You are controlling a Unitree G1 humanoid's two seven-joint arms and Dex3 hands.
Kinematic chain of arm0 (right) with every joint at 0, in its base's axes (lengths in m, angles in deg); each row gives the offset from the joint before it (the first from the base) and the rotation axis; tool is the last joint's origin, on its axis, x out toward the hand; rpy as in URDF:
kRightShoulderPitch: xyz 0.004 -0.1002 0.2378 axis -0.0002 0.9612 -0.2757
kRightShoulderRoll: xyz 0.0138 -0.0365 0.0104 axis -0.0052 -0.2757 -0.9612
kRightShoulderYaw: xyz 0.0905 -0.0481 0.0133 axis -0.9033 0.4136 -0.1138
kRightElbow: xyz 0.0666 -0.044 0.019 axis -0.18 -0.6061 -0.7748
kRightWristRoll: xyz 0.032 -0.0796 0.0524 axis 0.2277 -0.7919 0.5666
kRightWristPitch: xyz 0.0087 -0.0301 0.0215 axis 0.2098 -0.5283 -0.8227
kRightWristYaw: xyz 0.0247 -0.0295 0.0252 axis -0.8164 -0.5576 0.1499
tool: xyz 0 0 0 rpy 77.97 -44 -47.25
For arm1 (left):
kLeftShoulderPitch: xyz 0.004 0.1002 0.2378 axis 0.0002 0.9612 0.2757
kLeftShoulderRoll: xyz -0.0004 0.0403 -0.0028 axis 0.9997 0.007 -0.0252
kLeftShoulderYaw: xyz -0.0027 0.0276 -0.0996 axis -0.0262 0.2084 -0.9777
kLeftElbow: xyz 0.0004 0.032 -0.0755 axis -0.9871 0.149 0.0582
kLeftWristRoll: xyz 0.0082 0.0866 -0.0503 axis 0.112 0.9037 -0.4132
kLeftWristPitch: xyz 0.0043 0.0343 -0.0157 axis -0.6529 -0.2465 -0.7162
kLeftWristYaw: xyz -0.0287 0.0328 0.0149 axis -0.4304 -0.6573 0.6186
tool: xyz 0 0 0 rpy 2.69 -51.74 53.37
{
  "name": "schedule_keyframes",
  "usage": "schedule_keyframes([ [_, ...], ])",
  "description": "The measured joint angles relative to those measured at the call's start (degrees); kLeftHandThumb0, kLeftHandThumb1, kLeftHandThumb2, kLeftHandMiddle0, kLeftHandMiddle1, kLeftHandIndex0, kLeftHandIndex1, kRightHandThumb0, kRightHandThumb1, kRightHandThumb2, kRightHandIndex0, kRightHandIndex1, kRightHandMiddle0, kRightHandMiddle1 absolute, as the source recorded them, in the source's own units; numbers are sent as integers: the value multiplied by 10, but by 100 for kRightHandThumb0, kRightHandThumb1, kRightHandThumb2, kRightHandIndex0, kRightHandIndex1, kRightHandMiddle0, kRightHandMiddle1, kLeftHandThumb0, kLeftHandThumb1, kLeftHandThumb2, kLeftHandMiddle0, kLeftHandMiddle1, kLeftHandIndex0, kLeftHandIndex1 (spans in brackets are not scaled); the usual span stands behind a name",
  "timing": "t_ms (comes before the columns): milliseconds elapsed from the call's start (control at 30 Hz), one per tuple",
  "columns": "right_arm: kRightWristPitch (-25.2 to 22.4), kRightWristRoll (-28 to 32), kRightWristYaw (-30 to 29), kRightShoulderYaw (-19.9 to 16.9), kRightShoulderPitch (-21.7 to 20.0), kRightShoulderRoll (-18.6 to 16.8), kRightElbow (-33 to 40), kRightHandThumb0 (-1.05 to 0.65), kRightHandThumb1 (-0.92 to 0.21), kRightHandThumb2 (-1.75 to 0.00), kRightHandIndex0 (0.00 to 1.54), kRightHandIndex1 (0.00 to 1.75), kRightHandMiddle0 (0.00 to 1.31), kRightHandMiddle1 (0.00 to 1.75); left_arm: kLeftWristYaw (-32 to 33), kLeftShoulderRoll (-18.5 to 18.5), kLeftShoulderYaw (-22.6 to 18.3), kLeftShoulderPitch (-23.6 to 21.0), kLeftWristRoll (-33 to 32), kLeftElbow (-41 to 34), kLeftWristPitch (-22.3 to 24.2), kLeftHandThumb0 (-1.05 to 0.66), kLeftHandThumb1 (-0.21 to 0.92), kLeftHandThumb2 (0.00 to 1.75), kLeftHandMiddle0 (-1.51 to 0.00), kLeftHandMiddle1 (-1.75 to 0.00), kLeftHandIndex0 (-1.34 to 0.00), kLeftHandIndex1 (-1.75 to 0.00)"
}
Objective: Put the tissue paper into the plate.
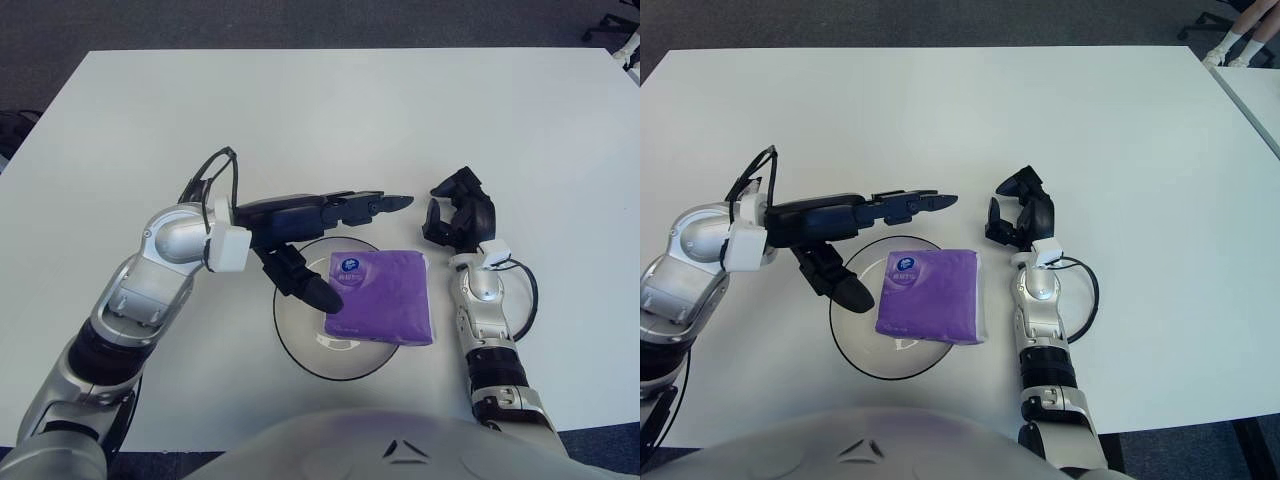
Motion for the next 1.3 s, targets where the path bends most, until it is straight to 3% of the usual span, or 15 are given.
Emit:
schedule_keyframes([
  [200,-29,-3,-12,8,29,-6,47,-44,-46,-115,90,175,50,175,10,5,-22,6,-13,1,20,-101,85,22,0,0,0,0],
  [333,-45,-1,-13,12,41,-12,65,-43,-46,-114,89,175,50,175,65,-18,-52,26,-10,32,37,-97,87,24,0,0,0,0],
  [400,-45,-1,-14,13,50,-15,73,-43,-47,-113,89,175,49,175,97,-30,-68,38,2,47,40,-93,81,41,-1,-5,0,-8],
  [433,-45,-1,-15,14,53,-16,76,-43,-47,-113,89,175,49,175,118,-37,-79,47,9,52,40,-84,75,57,-4,-27,0,-38],
  [500,-45,-2,-17,15,57,-18,80,-43,-47,-112,89,175,49,175,162,-55,-100,64,28,54,31,-74,68,75,-3,-56,0,-71],
  [533,-46,-2,-18,15,59,-18,82,-43,-47,-112,89,175,49,175,185,-66,-111,72,35,54,23,-72,66,80,-3,-63,0,-79],
  [567,-46,-2,-19,15,61,-19,84,-43,-48,-112,89,175,49,175,211,-80,-123,81,44,54,11,-64,64,91,-6,-79,-2,-103],
  [633,-47,-2,-21,15,63,-19,86,-43,-48,-112,89,175,49,175,257,-105,-142,96,59,56,-16,-56,61,104,-9,-99,-6,-131],
  [667,-47,-2,-21,15,64,-19,87,-43,-48,-112,89,175,49,175,281,-120,-151,103,66,61,-32,-54,60,106,-10,-102,-6,-135],
  [733,-48,-1,-21,15,65,-19,88,-43,-48,-112,88,175,49,175,327,-148,-167,114,76,73,-59,-44,70,88,-20,-113,-19,-159],
  [933,-53,-1,-21,17,66,-21,91,-43,-47,-113,87,175,49,175,444,-239,-216,141,76,153,-149,-39,70,84,-44,-152,-31,-173],
  [1033,-53,-1,-21,17,66,-22,91,-44,-46,-114,86,175,50,175,481,-267,-236,149,72,183,-155,-39,67,87,-55,-167,-34,-174],
  [1300,-56,-1,-28,16,67,-25,95,-44,-46,-115,85,175,50,175,558,-316,-268,167,75,208,-145,-41,57,100,-74,-174,-42,-175],
])
